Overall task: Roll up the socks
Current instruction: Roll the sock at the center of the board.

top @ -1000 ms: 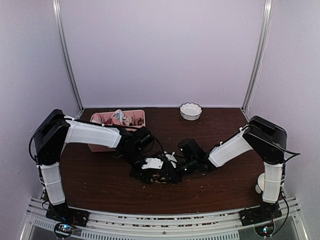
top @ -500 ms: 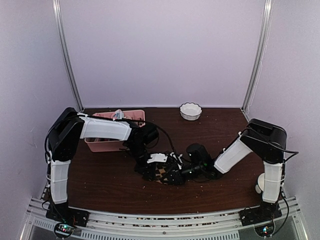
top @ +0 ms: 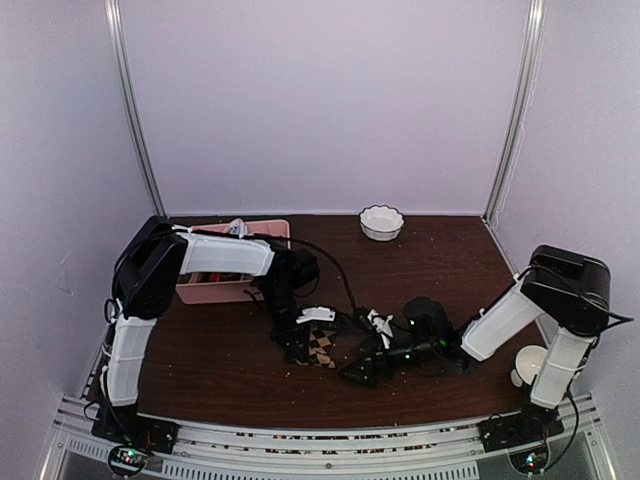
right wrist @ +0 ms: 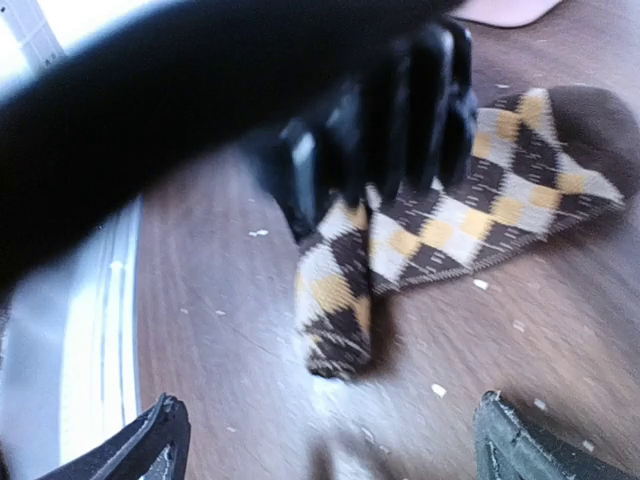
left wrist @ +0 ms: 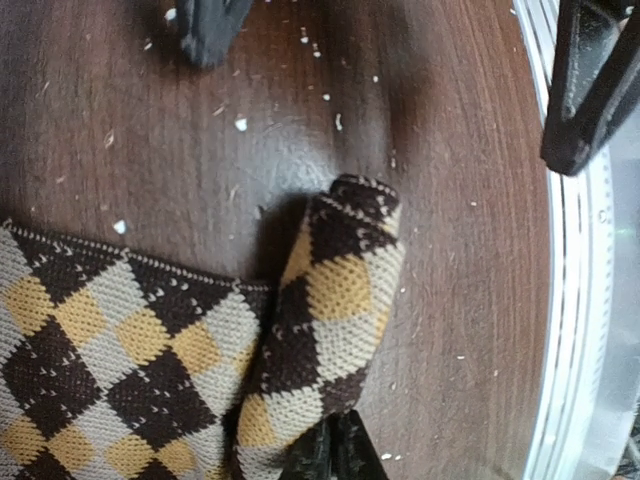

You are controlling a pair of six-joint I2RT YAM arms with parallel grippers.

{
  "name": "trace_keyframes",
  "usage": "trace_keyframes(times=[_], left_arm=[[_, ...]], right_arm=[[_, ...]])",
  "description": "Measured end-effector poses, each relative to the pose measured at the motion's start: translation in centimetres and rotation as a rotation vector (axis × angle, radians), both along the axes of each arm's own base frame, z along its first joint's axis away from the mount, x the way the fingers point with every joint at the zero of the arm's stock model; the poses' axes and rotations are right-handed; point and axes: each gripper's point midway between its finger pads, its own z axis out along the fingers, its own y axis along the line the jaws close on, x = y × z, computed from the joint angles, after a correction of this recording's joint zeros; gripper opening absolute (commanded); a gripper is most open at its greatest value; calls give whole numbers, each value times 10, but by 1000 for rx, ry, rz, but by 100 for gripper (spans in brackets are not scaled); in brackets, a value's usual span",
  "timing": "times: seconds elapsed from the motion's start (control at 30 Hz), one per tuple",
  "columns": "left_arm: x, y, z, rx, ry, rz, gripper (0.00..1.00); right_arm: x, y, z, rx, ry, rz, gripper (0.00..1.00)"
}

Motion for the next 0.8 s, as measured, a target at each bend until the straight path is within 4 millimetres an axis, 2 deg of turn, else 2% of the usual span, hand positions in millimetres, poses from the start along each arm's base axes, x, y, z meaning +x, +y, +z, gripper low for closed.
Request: trace_keyframes(times=[0.17, 0.3, 0.37, 0.43, 0.53, 0.6, 0.73, 0.8], left_arm=[[1, -1, 0, 30, 102, 56, 6], [1, 0, 1, 35, 151, 85, 6], [1, 0, 1, 37, 158, 89, 6], [1, 0, 1, 42, 163, 92, 7], [0, 0, 1, 53, 179, 94, 8], [0, 0, 1, 60, 188, 95, 8], [0, 0, 0, 75, 219, 102, 8], [0, 0, 1, 76, 231, 107, 8]], right_arm=[[8, -18, -3, -54, -78, -92, 100], [8, -49, -5, -194, -188, -259, 100], [12, -63, 4, -216, -236, -371, 100], [25, -84, 16, -190, -223, -544, 100], [39, -103, 31, -143, -270, -647, 98], [32, -94, 32, -175, -353, -591, 93], [2, -34, 22, -312, -566, -305, 83], [-7, -13, 18, -348, -648, -195, 76]])
